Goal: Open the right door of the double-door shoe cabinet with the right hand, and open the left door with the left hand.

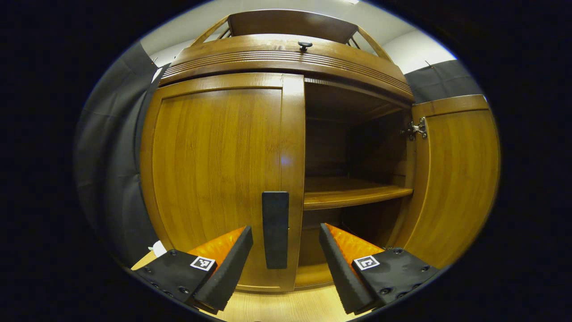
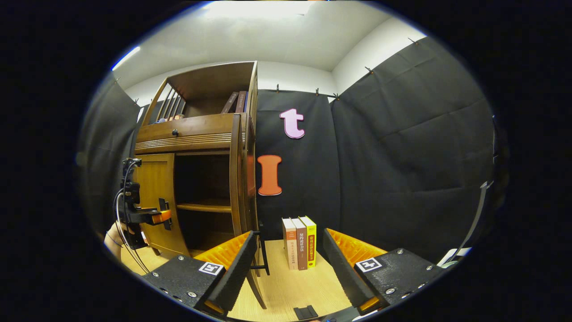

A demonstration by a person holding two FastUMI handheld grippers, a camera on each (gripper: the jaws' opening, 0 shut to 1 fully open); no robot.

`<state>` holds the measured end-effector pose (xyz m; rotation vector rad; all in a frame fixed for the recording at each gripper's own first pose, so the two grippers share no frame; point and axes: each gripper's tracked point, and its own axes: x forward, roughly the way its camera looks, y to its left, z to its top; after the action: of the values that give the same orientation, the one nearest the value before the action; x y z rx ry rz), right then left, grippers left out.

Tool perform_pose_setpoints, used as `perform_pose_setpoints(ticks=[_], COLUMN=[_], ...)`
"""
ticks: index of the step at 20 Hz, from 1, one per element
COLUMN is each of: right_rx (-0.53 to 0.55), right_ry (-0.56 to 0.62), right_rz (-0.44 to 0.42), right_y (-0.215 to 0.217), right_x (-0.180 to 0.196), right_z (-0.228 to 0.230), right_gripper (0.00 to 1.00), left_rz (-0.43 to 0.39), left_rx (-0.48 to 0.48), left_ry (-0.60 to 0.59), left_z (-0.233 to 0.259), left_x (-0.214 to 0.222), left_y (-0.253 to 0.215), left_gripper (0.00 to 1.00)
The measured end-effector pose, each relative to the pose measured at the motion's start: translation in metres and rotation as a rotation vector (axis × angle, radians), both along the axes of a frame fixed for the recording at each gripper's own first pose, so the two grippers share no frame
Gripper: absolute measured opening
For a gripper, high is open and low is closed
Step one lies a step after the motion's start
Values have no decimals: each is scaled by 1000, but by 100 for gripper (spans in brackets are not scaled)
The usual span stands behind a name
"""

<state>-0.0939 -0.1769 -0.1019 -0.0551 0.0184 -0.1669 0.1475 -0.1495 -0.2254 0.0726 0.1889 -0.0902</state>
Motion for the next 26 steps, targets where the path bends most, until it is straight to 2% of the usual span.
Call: perform_pose_setpoints(ticks=[2, 4, 7, 8, 10, 13, 14, 17, 20, 23, 26], right_rx=[6, 7, 4, 5, 6, -6, -11, -11, -12, -17, -19], right_ry=[1, 1, 2, 1, 4, 13, 15, 13, 11, 16, 11], right_rz=[2, 5, 13, 17, 29, 41, 43, 50, 56, 64, 73], right_y=[0, 1, 4, 5, 11, 15, 16, 20, 25, 30, 37], right_x=[1, 4, 6, 6, 6, 6, 6, 5, 3, 2, 1], right_z=[-1, -3, -3, -4, -4, -6, -6, -3, -3, -2, 1], right_gripper=[92, 92, 92, 92, 92, 92, 92, 92, 92, 92, 92], left_rz=[2, -1, -12, 20, 17, 22, 13, -7, -12, -8, -23], left_rx=[12, 37, 81, 102, 79, 10, -2, 24, -23, -35, -39], left_ry=[-14, -24, -26, -26, 4, 90, 55, 77, 73, 76, 79], left_z=[-3, -2, -6, -9, -14, -39, -33, -36, -35, -34, -30], left_x=[6, 10, 12, 14, 17, 15, 22, 18, 16, 15, 13], left_y=[1, 2, 1, 9, 6, 6, 5, 6, 4, 8, 7], left_gripper=[94, 81, 71, 67, 41, 41, 40, 38, 36, 28, 27])
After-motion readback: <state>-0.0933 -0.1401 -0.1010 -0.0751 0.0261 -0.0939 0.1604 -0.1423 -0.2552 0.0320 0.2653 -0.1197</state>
